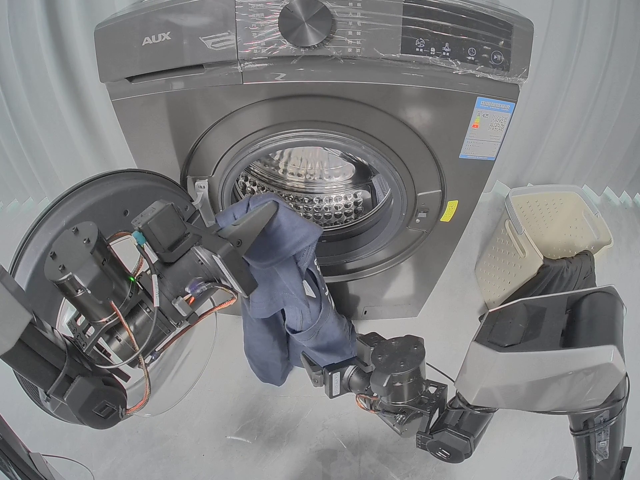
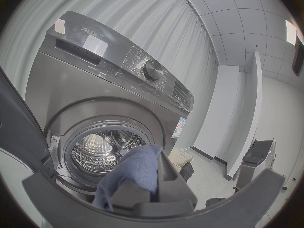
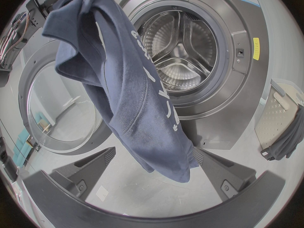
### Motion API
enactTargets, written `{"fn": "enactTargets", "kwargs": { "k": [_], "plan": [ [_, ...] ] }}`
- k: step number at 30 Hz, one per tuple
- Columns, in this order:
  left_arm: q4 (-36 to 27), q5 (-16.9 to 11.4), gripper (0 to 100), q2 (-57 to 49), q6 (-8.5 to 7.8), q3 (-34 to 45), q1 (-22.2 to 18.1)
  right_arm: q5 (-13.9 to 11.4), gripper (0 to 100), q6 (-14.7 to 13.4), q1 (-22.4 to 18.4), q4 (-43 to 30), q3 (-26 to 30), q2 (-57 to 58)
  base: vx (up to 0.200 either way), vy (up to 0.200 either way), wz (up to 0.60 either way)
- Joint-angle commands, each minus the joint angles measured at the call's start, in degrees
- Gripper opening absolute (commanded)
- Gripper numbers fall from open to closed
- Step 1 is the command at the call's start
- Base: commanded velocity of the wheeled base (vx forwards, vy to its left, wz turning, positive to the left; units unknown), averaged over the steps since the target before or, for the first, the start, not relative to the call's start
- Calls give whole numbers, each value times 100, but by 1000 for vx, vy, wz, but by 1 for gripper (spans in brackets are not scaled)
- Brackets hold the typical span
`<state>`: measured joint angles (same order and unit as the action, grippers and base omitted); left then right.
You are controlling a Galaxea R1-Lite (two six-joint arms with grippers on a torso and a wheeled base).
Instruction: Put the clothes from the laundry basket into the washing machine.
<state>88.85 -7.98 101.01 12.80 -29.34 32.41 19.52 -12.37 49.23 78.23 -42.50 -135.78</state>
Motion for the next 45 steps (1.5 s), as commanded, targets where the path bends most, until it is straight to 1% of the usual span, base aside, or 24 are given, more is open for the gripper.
{"fn": "enactTargets", "kwargs": {
  "k": [1,9,11,15,17,20,21,24,28,32,33,34,35,36,38,39,42,45],
  "plan": [
    [1,-1,0,-2,3,8,2,8,100,-2,-36,8,-224,-274,0,0,0],
    [1,-1,0,24,3,-1,-7,-1,100,7,78,17,-312,-379,0,0,0],
    [1,-1,0,24,3,-10,-7,-1,100,60,52,52,-391,-493,0,0,0],
    [1,-1,0,15,12,-1,2,-1,100,68,8,114,-576,-616,0,0,0],
    [1,-1,0,6,12,-1,2,8,100,68,-62,105,-778,-731,0,0,0],
    [1,7,0,-2,21,-1,2,17,100,68,-176,96,-857,-775,0,0,0],
    [1,34,0,-11,47,-10,2,17,0,68,-203,96,-857,-766,0,0,0],
    [1,69,0,-20,117,-28,2,17,0,60,-238,140,-866,-722,0,0,0],
    [1,78,0,33,117,-19,-42,43,0,16,-247,140,-760,-423,0,0,0],
    [1,69,0,59,126,-10,-86,52,0,-2,-300,140,-329,201,0,0,0],
    [1,69,0,59,126,-10,-86,52,0,-2,-300,140,-329,201,0,0,0],
    [-16,69,0,85,126,8,-95,52,0,-2,-352,140,-83,588,0,0,0],
    [-8,69,0,103,126,8,-104,52,0,-2,-379,131,-13,702,0,0,0],
    [-8,78,0,129,126,8,-139,43,0,7,-502,123,189,1001,0,0,0],
    [-16,69,0,138,135,16,-174,8,0,16,-616,114,339,1220,0,0,0],
    [-16,60,0,182,135,60,-183,-1,0,24,-757,131,523,1510,0,0,0],
    [-16,69,0,235,135,43,-174,-9,0,16,-932,149,804,1827,0,0,0],
    [-8,60,0,296,135,78,-174,-27,0,24,-1003,246,1050,2047,0,0,0]
  ]
}}
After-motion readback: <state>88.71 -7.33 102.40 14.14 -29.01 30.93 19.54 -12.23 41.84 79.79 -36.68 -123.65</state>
